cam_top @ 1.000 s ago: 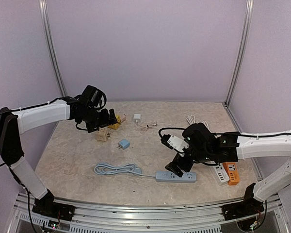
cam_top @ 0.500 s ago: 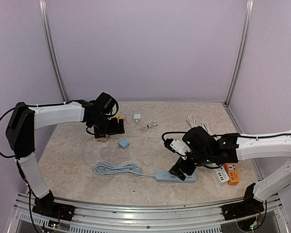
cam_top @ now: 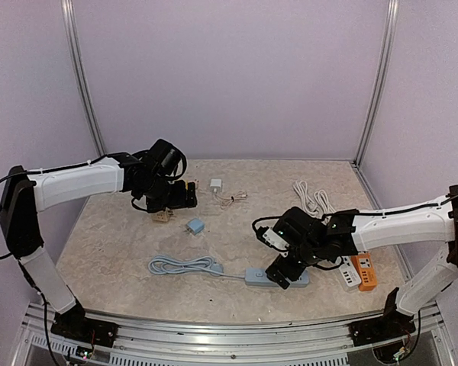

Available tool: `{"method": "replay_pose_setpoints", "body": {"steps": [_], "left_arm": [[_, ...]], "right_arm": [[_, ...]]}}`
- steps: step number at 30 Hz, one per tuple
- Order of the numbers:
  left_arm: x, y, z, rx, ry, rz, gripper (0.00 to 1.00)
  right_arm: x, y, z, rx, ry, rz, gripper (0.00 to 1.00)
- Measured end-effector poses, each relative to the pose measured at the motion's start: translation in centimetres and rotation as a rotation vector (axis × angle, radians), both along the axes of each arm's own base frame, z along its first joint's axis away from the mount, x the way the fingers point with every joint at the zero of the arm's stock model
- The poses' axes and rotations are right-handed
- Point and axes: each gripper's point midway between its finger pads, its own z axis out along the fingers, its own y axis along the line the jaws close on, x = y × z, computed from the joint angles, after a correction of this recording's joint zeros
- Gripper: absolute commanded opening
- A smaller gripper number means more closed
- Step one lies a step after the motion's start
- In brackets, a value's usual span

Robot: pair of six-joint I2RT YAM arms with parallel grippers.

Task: Insert the plug
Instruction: Adjust the socket at the center of the board.

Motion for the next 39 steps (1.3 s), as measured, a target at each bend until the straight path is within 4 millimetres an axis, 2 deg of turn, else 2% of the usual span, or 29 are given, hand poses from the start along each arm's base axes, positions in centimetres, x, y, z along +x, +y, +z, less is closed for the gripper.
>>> {"method": "replay_pose_setpoints", "body": {"steps": [4,12,21,26,29,39], "left_arm": [[-1.4,-0.2,0.7,0.009,-0.007,-0.03,0.99],[-2.6,1.3,1.7,0.045,-0.027,-0.038,0.99],[-2.1,1.5,2.5,0.054,-0.055,-0.052,0.99],[-0.9,1.1,4.7,0.025,-0.098,-0.061,0.99],[-0.3,1.2,5.3,0.002,-0.11,-0.058,0.99],[-0.1,1.3,4.8,-0.022,-0.1,-0.058,0.99]], "right_arm": [[0.0,-0.1,-0.1,0.007,0.011,-0.031,1.0],[0.0,-1.0,-0.3,0.019,0.036,-0.154,1.0],[-0.8,-2.8,-1.1,-0.025,0.068,-0.27,1.0],[-1.7,-3.8,-1.8,-0.056,0.091,-0.318,1.0],[-2.3,-4.3,-2.4,-0.071,0.107,-0.335,1.0],[-2.4,-5.4,-3.6,-0.116,0.107,-0.373,1.0]]}}
